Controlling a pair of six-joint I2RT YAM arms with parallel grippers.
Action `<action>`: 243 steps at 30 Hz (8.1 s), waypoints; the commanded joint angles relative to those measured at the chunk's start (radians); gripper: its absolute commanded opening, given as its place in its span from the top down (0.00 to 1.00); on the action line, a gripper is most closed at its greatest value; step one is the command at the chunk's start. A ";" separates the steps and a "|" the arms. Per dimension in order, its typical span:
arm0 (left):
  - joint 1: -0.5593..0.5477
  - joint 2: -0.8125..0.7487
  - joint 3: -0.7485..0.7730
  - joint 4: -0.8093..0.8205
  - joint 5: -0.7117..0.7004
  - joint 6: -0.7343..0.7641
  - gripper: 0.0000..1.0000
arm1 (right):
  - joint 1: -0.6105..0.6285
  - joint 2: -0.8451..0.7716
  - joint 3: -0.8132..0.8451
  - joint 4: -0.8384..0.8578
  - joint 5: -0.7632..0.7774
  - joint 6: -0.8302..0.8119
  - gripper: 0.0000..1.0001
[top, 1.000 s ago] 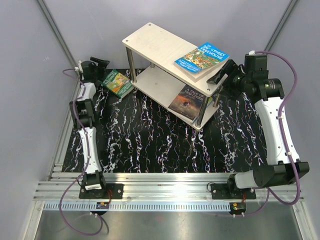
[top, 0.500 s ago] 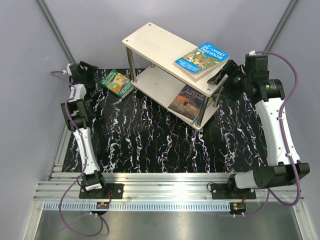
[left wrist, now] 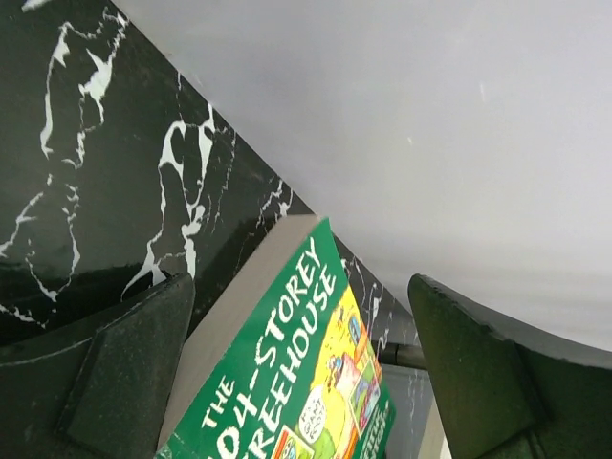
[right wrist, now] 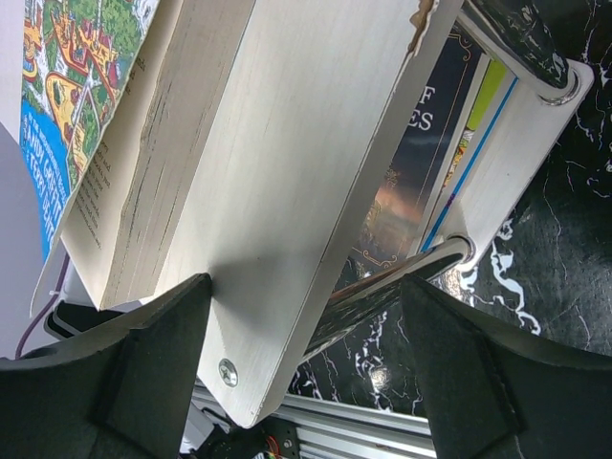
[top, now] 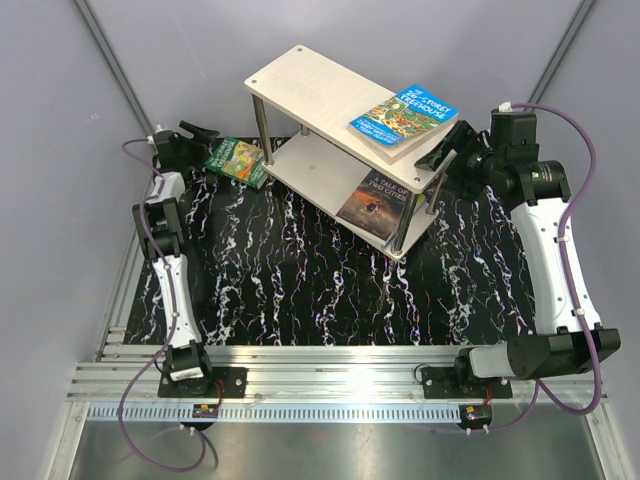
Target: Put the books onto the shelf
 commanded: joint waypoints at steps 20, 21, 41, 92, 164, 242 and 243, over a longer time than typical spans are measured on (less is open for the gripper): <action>-0.162 -0.575 -0.805 -0.156 0.321 0.227 0.11 | 0.006 -0.162 -0.199 -0.015 -0.058 -0.121 0.13; -0.187 -0.606 -0.848 -0.153 0.329 0.224 0.12 | 0.006 -0.183 -0.211 -0.009 -0.062 -0.119 0.13; -0.162 -0.840 -0.797 -0.557 -0.013 0.465 0.01 | 0.006 -0.430 -0.366 -0.039 -0.064 -0.118 0.13; -0.300 -0.575 -0.549 -0.354 0.293 0.296 0.01 | 0.005 -0.341 -0.368 0.004 -0.004 -0.130 0.12; -0.165 -0.706 -0.999 -0.074 0.275 0.173 1.00 | 0.006 -0.348 -0.432 0.004 -0.006 -0.135 0.12; -0.461 -0.996 -1.243 -0.407 0.191 0.285 0.37 | 0.005 -0.371 -0.600 0.040 -0.082 -0.136 0.11; -0.463 -0.973 -1.177 -0.386 0.188 0.276 0.35 | 0.006 -0.371 -0.599 0.045 -0.084 -0.133 0.11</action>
